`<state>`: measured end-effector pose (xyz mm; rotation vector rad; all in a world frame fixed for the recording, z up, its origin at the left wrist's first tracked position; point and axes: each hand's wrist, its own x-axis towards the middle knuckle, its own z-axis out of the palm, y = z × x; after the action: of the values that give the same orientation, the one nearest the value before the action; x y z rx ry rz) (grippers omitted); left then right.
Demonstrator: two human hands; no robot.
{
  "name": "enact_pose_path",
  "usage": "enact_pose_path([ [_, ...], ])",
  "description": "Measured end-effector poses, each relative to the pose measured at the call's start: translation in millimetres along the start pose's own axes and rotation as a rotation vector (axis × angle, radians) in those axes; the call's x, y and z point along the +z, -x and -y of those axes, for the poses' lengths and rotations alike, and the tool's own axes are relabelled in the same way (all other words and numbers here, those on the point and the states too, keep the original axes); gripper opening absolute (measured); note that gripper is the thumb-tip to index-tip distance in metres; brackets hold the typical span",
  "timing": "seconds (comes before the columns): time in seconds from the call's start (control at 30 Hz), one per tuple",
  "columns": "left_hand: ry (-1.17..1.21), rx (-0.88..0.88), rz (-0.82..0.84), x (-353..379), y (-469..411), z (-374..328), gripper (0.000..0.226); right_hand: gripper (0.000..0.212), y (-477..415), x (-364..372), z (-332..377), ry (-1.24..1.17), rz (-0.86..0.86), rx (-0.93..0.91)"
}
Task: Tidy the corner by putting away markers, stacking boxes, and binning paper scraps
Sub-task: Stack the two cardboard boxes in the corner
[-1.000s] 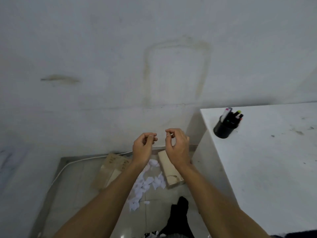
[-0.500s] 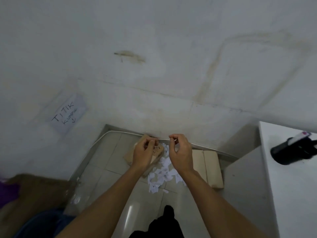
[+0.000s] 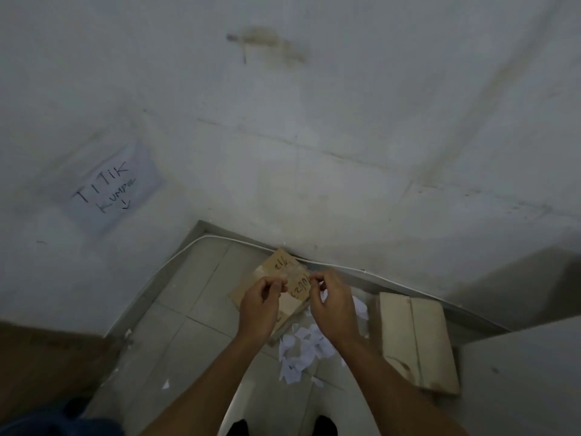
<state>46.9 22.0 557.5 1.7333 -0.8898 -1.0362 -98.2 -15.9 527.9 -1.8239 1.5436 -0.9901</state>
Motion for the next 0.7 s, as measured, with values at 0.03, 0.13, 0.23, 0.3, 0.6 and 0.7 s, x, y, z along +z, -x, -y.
enact_pose_path([
  [0.03,-0.008,0.004,0.011,4.8,-13.7,22.8,0.02,0.011,-4.0,21.0,-19.3,-0.002,-0.011,0.003],
  [0.13,-0.028,0.034,0.017,16.7,-59.8,92.7,0.02,0.011,-16.1,83.8,-79.3,-0.008,-0.046,0.019],
  [0.23,-0.061,0.052,0.021,30.5,-107.9,172.0,0.02,0.01,-20.4,151.5,-144.7,0.041,-0.078,-0.015],
  [0.3,-0.08,0.067,0.016,39.5,-136.2,215.1,0.02,0.009,-21.9,188.5,-181.7,0.105,-0.111,-0.003],
  [0.6,-0.249,0.232,0.034,75.2,-236.6,346.7,0.018,0.044,-35.8,308.2,-295.0,0.377,-0.145,0.223],
  [0.7,-0.43,0.274,0.061,78.5,-261.2,374.7,0.02,0.063,-31.1,329.4,-315.8,0.355,-0.137,0.346],
])
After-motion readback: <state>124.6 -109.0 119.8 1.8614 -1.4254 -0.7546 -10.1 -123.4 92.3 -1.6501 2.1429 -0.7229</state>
